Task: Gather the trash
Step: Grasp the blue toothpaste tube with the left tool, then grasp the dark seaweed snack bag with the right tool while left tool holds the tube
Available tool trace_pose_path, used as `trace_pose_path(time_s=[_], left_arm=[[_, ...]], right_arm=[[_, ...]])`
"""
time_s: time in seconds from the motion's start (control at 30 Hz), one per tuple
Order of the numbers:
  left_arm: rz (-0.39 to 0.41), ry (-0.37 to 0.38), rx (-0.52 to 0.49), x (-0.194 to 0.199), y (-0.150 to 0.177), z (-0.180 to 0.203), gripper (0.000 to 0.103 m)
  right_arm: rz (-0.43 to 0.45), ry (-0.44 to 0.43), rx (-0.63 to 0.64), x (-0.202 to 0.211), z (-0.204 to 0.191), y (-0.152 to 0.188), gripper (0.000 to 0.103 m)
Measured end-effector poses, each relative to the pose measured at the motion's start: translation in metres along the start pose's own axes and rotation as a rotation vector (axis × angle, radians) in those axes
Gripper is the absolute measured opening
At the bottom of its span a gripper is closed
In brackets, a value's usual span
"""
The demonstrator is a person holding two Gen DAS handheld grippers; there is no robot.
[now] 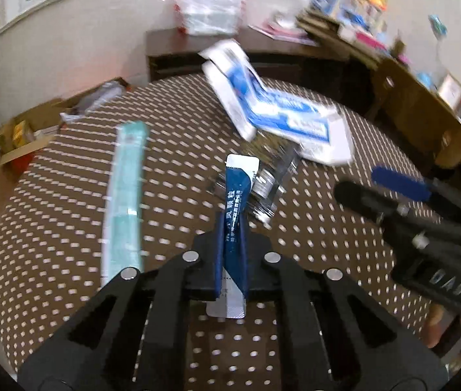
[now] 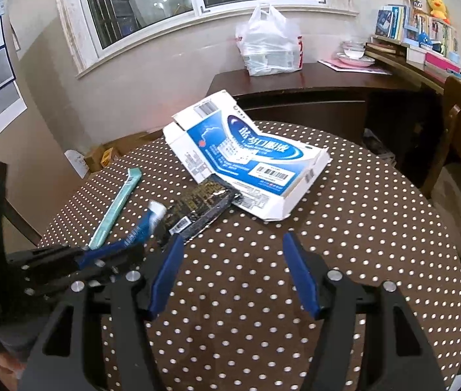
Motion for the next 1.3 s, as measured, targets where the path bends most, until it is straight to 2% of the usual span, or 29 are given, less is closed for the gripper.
trace_pose_path(time_s=[0.13, 0.3, 0.43, 0.5, 0.57, 0.73, 0.83, 0.87, 0.9, 0.93, 1.0, 1.17, 1.23, 1.3], left_arm=[[0.059, -0.107, 0.095, 0.018, -0.011, -0.027, 0.009], [0.086, -0.233, 0.156, 0.021, -0.019, -0.056, 0.009], [0.084, -0.253, 0.192, 0.019, -0.023, -0.073, 0.009], [0.075, -0.261, 0.195, 0.011, -0.026, -0.085, 0.009], [0.071, -0.266, 0.201, 0.004, -0.028, -0.091, 0.009], [0.06, -0.269, 0.224, -0.004, -0.031, -0.099, 0.009], [0.052, -0.258, 0.236, -0.006, -0.031, -0.1, 0.009], [0.05, -0.256, 0.238, -0.006, -0.031, -0.101, 0.009], [0.048, -0.255, 0.242, -0.005, -0.03, -0.101, 0.009], [0.047, -0.253, 0.241, -0.004, -0.029, -0.101, 0.009], [0.046, -0.249, 0.242, -0.002, -0.028, -0.102, 0.009], [0.043, -0.225, 0.264, 0.014, -0.017, -0.105, 0.009], [0.043, -0.206, 0.27, 0.022, -0.012, -0.102, 0.009], [0.046, -0.179, 0.279, 0.032, -0.006, -0.1, 0.009]], right_arm=[[-0.033, -0.028, -0.029, -0.013, -0.009, -0.001, 0.063], [-0.065, -0.043, -0.066, -0.037, -0.025, -0.008, 0.063], [-0.087, -0.008, -0.113, -0.059, -0.032, -0.013, 0.067], [-0.08, 0.004, -0.126, -0.065, -0.035, -0.016, 0.075], [-0.069, 0.037, -0.124, -0.072, -0.039, -0.02, 0.077], [-0.059, 0.102, -0.105, -0.089, -0.046, -0.03, 0.078], [-0.083, 0.167, -0.05, -0.098, -0.054, -0.033, 0.078], [-0.09, 0.182, -0.034, -0.101, -0.056, -0.032, 0.075], [-0.098, 0.201, -0.008, -0.103, -0.059, -0.032, 0.065], [-0.1, 0.215, 0.014, -0.103, -0.061, -0.031, 0.062], [-0.1, 0.21, 0.044, -0.104, -0.063, -0.031, 0.048], [-0.1, 0.159, 0.07, -0.096, -0.062, -0.023, 0.023], [-0.097, 0.133, 0.065, -0.089, -0.06, -0.02, 0.021], [-0.097, 0.097, 0.057, -0.078, -0.059, -0.013, 0.012]])
Point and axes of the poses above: each gripper's, at about its wrist camera, not at the fingertips, and x roughly against the way its jaws point, z to its right, y to its underside, the point moved 3 cm from there along -x, roughly the way its jaws point, and after that the axes turned 2 degrees about z, right-handed, at the moved point
